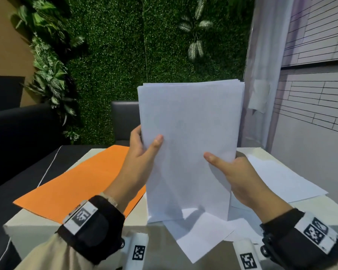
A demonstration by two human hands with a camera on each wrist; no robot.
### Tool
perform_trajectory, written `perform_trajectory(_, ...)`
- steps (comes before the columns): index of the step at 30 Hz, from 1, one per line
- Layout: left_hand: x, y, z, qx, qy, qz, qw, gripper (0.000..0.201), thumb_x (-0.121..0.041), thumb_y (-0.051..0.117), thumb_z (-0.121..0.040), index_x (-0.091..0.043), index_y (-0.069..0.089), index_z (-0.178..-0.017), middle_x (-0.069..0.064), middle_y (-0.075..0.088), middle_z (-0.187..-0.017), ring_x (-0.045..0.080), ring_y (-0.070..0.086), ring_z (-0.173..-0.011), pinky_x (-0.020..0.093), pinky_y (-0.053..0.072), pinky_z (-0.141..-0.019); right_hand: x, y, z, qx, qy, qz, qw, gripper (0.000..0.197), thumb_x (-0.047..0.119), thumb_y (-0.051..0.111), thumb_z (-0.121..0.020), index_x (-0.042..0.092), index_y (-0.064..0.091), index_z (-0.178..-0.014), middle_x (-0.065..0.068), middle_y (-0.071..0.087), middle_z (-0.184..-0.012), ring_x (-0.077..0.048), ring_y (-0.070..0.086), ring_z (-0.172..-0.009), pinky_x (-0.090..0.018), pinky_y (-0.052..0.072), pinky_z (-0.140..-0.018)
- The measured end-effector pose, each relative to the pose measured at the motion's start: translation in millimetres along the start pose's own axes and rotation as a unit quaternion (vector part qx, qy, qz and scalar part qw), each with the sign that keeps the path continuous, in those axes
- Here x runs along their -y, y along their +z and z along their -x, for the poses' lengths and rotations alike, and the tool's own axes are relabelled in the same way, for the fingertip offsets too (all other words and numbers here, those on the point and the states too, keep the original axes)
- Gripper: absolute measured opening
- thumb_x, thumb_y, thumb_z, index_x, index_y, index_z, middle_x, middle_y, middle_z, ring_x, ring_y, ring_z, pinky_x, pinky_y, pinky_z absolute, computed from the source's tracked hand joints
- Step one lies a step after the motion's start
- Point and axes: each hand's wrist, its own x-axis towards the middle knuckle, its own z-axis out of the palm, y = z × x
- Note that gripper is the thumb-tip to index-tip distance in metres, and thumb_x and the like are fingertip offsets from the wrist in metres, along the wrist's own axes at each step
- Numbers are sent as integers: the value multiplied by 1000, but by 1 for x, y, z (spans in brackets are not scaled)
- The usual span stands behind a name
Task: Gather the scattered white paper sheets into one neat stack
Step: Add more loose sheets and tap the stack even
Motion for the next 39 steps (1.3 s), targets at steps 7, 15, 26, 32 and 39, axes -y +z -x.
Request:
perform_trajectory(7,10,-6,15,99,-126,45,986,37,-25,65,-108,-25,66,-144,-4,79,-135,19,76,-124,32,65,-95,-16,-5,4,25,24,29,999,41,29,84,-83,15,76,-121,1,82,-115,-19,77,-110,-43,55,-106)
perform_trajectory(15,-3,11,6,-2,-21,72,997,44,-21,86,-92,-13,73,-134,6,82,-127,26,80,-114,42,66,-93,9,2,9,-52,-53,39,996,17,31,84,-87,19,79,-98,7,83,-93,-14,80,-86,-30,64,-79)
perform_trajectory(26,65,7,44,-16,-100,0,995,20,-11,78,-98,-19,79,-116,-9,87,-106,11,83,-95,21,64,-68,-63,-5,30,-26,90,71,993,27,40,80,-92,26,73,-114,9,81,-109,-15,75,-103,-44,60,-102)
perform_trajectory(32,65,5,38,-6,-99,12,995,28,-16,79,-94,-18,78,-122,-7,85,-115,12,82,-104,21,65,-76,-61,-10,32,-13,73,77,994,34,39,79,-93,20,75,-121,10,82,-109,-14,76,-105,-32,59,-96)
perform_trajectory(39,62,-17,33,30,-105,-46,993,21,-14,79,-93,-11,83,-114,3,86,-110,21,84,-99,28,68,-76,-45,-20,38,83,107,94,986,34,35,77,-96,21,73,-126,0,81,-115,-18,76,-96,-32,58,-65)
